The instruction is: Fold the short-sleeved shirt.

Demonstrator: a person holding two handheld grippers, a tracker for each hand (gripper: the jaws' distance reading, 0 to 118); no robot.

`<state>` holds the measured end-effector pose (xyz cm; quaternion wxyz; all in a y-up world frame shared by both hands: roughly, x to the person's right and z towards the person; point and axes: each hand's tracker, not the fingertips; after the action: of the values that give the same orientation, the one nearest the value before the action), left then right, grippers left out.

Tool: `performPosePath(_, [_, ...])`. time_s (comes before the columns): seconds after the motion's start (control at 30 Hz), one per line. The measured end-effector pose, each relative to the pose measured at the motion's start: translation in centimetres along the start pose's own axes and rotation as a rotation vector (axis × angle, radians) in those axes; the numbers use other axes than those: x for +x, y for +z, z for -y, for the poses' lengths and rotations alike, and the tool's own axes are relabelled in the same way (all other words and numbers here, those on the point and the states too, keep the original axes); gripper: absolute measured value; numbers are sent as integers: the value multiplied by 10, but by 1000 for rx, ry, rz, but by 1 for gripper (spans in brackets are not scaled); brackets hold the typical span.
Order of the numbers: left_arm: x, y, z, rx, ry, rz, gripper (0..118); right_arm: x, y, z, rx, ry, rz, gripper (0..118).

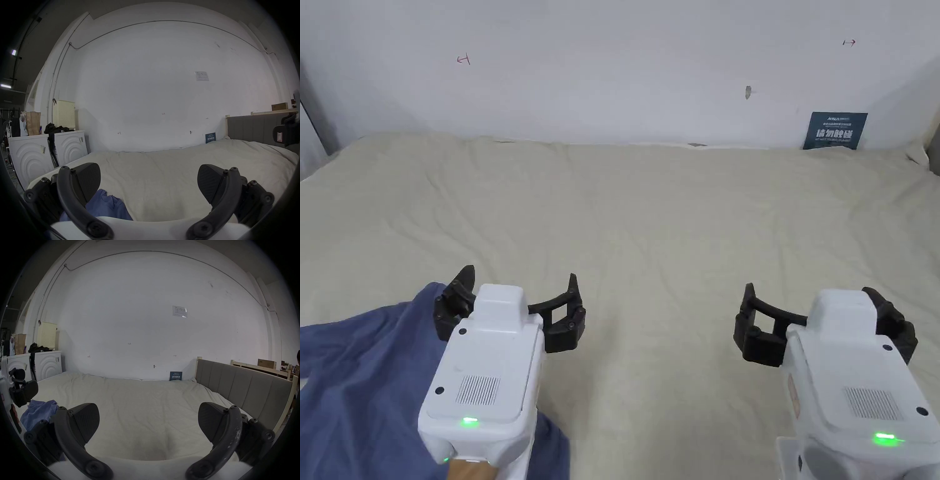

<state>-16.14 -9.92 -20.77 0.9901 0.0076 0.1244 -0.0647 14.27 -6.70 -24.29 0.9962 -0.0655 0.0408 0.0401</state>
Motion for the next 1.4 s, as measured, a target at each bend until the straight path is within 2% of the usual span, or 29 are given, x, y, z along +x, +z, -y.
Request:
performPosePath(0.5, [-1,-1,0,2,9,2,118,0,-1,-1,2,6,0,118])
performPosePath(0.77, [-6,-4,-1,-23,62,-8,118,0,-2,-3,3,7,1,118])
performPosePath(0.8, [-7,-4,-1,-25,68,-11,117,0,-2,-4,3,11,3,118])
performPosePath(0.87, [-8,-3,-1,-27,75,-7,104,0,-2,-4,-1,15,4,117])
performPosePath(0.9, [-8,-3,-1,-30,79,-1,93,1,-2,-5,0,16,1,110])
performPosePath(0.97, [-8,-2,-2,-36,82,11,45,1,-2,-5,-4,14,-2,78])
performPosePath(1.0, [-8,-2,-2,-41,83,16,16,2,-3,-6,-11,14,-5,58])
performPosePath(1.03, [-7,-3,-2,-45,83,20,1,2,-3,-7,-15,13,-5,27])
performPosePath(1.07, [-7,-4,-2,-60,81,22,1,3,-3,-7,-14,10,-7,9])
performPosePath(1.1, [-8,-4,-2,-65,92,33,0,3,-4,-7,-14,11,-1,3])
performPosePath(1.4, [-7,-1,-1,-69,53,64,0,2,-9,-8,-13,-3,-23,1])
